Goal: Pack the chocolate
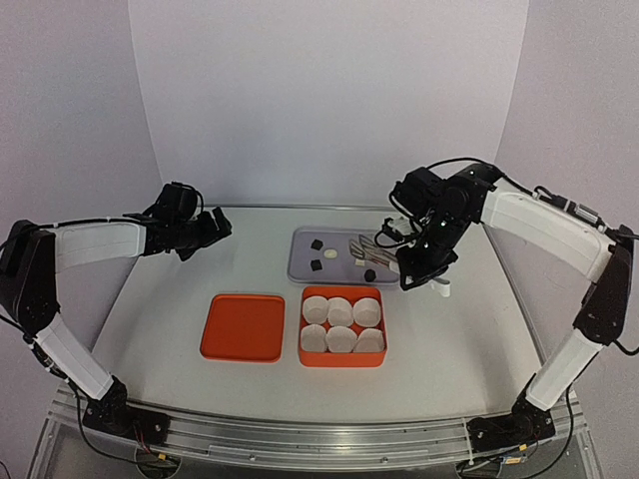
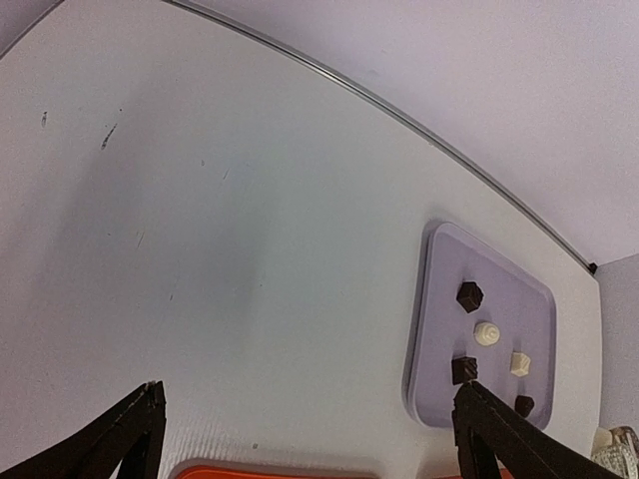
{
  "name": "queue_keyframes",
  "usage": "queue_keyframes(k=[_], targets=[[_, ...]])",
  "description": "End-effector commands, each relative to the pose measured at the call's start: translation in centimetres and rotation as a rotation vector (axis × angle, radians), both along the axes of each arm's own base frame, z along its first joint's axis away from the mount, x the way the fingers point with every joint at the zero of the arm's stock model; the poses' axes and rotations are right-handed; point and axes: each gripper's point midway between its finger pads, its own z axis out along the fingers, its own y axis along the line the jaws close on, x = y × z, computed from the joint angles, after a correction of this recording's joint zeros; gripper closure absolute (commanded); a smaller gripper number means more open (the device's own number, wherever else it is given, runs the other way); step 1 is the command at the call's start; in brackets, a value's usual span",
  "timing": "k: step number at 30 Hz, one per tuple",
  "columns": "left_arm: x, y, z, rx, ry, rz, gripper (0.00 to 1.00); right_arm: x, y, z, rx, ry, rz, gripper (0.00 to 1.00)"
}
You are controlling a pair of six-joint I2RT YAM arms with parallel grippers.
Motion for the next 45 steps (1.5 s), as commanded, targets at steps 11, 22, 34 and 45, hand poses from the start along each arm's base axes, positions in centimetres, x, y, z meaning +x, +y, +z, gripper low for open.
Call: queue_keyframes(k=[11,22,34,45], targets=[[0.5,-0.4,0.2,-0.027,-0.029,-0.015,0.0,-9.3,-1.3,-1.1,-0.049,0.2,-0.058,1.0],[-0.2,-0.5,-0.4,-0.05,-0.02,-0.027,0.0,-8.5,1.1,-3.0,-0.106,0.22,0.029,1.0],[-0.4,-0.3,-0.3,-0.043,-0.027,-0.025,0.0,-7.9,0.8,-3.6,-0.179,0.192,0.003,1.0],[-0.5,-0.3,-0.3,-0.036,-0.027,-0.032,0.0,-8.2,0.4,-4.3,-0.232,0.209,0.002,1.0]])
